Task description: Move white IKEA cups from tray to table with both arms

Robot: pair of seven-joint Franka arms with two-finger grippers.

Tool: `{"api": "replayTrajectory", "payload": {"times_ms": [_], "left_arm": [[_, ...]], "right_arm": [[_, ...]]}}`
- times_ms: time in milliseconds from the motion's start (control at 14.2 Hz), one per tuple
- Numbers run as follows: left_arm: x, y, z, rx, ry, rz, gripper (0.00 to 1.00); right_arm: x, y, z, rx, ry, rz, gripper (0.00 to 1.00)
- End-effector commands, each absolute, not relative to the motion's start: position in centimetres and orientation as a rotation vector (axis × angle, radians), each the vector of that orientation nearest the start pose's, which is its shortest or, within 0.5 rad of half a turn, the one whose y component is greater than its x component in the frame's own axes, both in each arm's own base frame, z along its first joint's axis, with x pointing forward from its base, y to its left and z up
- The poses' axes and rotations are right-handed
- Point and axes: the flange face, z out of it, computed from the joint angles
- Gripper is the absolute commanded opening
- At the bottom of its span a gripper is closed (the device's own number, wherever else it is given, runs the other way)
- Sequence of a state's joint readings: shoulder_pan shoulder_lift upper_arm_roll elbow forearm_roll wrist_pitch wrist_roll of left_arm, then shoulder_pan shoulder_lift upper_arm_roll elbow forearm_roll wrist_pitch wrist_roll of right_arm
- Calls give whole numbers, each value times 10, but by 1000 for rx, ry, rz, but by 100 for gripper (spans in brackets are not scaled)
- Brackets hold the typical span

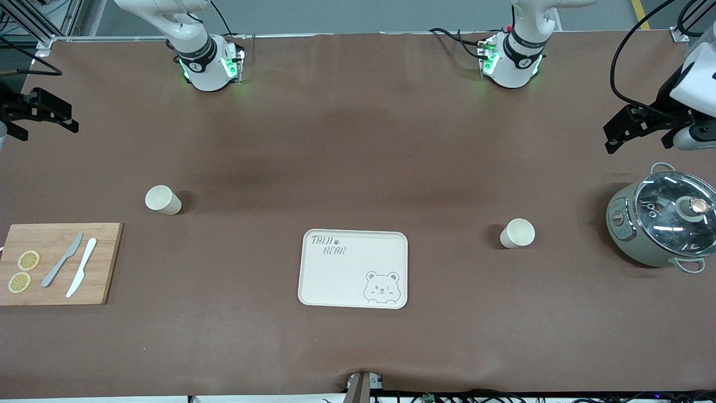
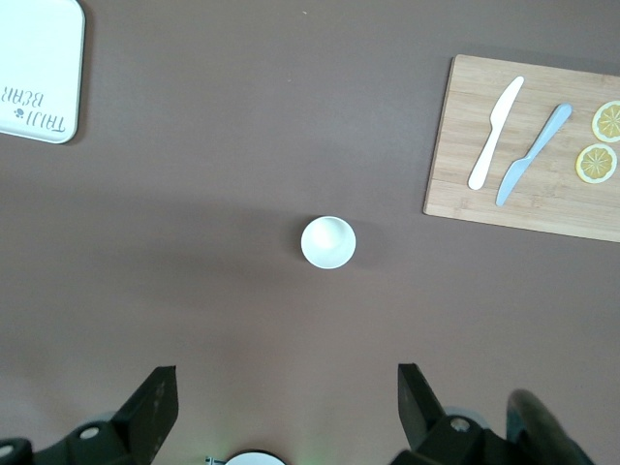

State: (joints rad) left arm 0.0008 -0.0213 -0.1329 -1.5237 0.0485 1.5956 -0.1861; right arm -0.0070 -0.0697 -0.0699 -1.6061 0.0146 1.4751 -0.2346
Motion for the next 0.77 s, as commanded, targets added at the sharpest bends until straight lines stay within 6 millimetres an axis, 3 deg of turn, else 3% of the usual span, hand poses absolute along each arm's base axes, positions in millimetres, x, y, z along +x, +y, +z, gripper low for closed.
{"api": "replayTrajectory", "payload": {"times_ms": [0,211,492,704], "left_arm": [[543,-65,675,-3154,-86,-172,100],[539,-63,677,-3155,-89,-150,100],[511,-78,680,-3139,-28,-2,100],[506,-70,681,-3130,-49,10,100]], "right_arm": [[518,-40,639,-3090,-224,96,100],[518,-33,639,-3095,-208,107,100],[518,-33,638,-3106,-84,115,100],[518,-32,638,-3104,-87,115,100]]}}
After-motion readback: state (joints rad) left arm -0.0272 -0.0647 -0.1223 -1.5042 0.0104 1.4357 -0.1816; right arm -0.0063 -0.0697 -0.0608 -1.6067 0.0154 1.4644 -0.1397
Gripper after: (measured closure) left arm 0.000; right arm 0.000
